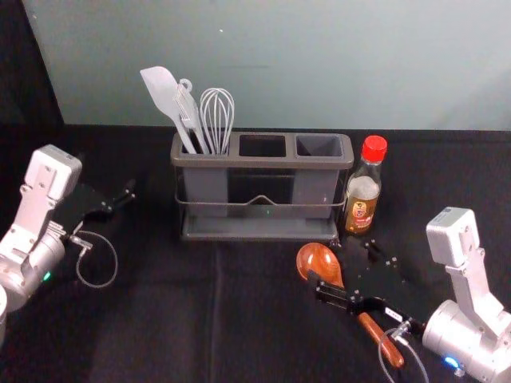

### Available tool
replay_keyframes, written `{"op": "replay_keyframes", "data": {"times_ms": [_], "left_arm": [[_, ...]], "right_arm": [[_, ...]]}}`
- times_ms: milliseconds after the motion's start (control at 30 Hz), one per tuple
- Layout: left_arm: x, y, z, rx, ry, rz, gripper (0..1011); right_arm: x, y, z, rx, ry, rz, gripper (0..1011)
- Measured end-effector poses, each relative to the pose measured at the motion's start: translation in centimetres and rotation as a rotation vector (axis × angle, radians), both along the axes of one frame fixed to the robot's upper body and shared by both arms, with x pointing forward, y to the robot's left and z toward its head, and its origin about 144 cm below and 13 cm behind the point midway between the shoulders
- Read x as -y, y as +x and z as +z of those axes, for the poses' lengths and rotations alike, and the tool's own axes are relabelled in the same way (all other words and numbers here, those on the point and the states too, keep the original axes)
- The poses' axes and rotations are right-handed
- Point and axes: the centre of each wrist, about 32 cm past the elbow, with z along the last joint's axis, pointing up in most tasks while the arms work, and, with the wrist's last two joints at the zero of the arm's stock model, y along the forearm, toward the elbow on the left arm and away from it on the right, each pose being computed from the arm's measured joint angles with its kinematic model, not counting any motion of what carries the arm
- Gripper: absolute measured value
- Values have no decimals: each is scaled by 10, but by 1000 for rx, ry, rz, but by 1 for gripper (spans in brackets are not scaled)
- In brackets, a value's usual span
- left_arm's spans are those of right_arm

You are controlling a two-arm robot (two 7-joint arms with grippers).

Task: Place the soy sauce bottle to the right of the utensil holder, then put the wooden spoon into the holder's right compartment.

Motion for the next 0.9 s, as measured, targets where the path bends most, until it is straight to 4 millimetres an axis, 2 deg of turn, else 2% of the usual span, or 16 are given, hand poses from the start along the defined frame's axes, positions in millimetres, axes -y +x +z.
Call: {"op": "replay_keyframes", "data": {"times_ms": [467,900], "left_arm": [[0,0,0,0,0,0,1005],[0,0,0,0,0,0,1005]], "right_arm": [[0,1,1,-14,-8,-3,1002],[-13,9,41,-202,-187,-76,1002]]}}
